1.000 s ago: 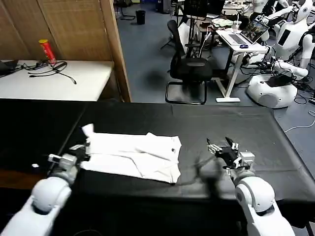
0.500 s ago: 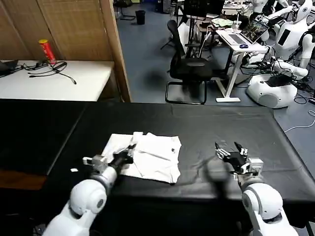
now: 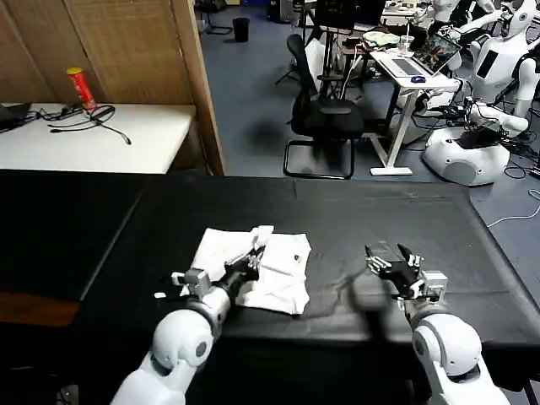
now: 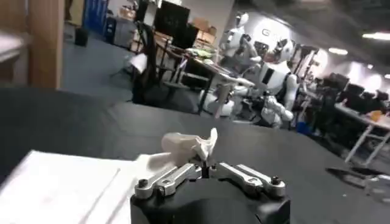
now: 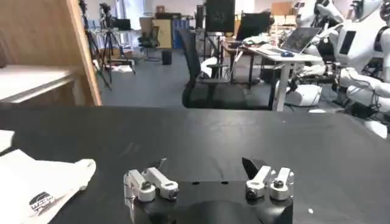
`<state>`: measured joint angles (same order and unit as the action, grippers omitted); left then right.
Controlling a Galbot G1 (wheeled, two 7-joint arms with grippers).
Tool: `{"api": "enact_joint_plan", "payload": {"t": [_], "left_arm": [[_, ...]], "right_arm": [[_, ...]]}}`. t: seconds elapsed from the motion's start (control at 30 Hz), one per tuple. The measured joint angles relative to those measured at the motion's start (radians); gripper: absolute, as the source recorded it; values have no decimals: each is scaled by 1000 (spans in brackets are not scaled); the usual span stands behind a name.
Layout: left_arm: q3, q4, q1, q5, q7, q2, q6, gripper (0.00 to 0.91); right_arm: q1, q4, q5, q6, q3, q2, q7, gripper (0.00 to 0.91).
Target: Fold and organize the clothes.
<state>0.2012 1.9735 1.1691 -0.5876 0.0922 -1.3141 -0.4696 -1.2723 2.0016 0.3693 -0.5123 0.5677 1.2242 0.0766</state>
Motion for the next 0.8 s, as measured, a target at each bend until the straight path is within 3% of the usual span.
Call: {"api": "enact_joint_plan", "payload": {"t": [0.1, 0.13, 0.4, 0.63, 0.8], "left_arm": [[-5, -19, -3, 30, -10, -19, 10, 0], [-5, -27, -3, 39, -18, -24, 14, 878], [-21, -58, 7, 70, -57, -50, 40, 878], [-16, -76, 14, -25, -53, -110, 50, 878], [23, -36, 19, 35, -47, -107, 88, 878]], "right_arm": [[0, 2, 0, 0, -8, -2, -7, 878], [0, 3, 0, 0, -10, -3, -10, 878], [11, 8, 48, -2, -35, -28, -29, 878], [41, 6, 75, -6, -81, -51, -44, 878], [72, -12, 72, -5, -158, -52, -69, 878]]}}
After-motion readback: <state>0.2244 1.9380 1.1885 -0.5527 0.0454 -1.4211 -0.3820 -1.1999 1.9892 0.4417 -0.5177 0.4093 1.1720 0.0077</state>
